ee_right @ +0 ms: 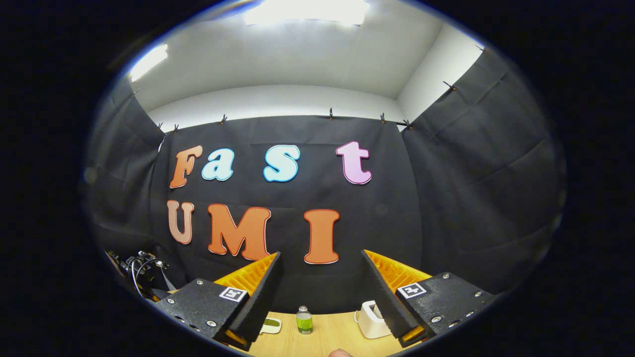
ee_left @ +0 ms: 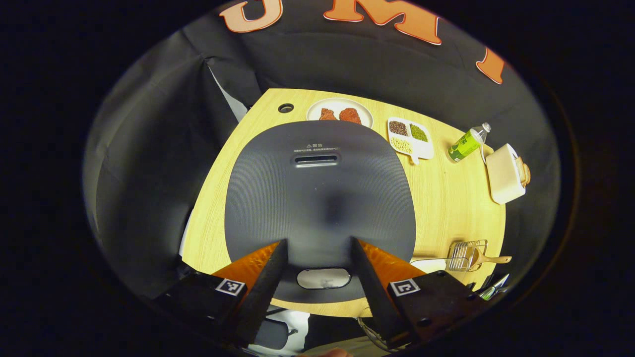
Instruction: Close the left gripper, press the button to open the rice cooker; take a wooden spoon from the chopstick holder with the right hand, scoop a spoonful of rice and pour it into the rice cooker, then put the wooden spoon back into the chopstick holder.
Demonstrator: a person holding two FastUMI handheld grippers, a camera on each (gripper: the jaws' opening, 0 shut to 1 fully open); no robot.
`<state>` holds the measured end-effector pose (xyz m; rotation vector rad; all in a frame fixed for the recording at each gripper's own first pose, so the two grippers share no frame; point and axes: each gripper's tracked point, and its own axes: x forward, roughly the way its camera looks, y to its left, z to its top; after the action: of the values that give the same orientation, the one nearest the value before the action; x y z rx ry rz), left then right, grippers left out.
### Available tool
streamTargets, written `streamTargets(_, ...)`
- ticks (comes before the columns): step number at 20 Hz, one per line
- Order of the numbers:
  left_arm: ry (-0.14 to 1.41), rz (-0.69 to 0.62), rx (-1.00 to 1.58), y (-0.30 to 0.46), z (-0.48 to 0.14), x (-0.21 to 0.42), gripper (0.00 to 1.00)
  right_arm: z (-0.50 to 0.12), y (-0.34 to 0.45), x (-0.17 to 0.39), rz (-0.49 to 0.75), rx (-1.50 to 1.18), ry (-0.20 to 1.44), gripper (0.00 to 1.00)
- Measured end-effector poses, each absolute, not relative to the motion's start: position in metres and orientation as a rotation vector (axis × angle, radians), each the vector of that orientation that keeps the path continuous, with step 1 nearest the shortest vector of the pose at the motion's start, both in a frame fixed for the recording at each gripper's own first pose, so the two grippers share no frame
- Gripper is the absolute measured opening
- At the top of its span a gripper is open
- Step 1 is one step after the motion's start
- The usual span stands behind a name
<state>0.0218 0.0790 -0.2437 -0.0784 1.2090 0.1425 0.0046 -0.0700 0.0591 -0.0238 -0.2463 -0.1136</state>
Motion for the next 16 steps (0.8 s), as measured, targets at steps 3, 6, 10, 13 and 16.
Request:
streamTargets(3, 1.149, 0.135, -0.061, 0.078, -0.243, 0.019, 0.90, 0.057, -0.064, 0.003, -0.104, -0.021, -0.234, 0.95)
streamTargets(6, 1.080, 0.147, -0.068, 0.079, -0.240, 0.020, 0.89, 0.062, -0.062, 0.008, -0.098, -0.038, -0.255, 0.95)
streamTargets(10, 0.904, 0.120, -0.129, 0.069, -0.212, 0.024, 0.89, 0.061, -0.049, 0.009, -0.068, -0.092, -0.257, 0.95)
streamTargets(13, 0.670, 0.113, -0.096, 0.062, -0.153, 0.036, 0.89, 0.055, -0.034, 0.012, -0.036, -0.081, -0.237, 0.95)
streamTargets(16, 0.436, 0.119, -0.055, 0.062, -0.087, 0.043, 0.88, 0.055, -0.021, 0.016, -0.009, -0.083, -0.240, 1.00)
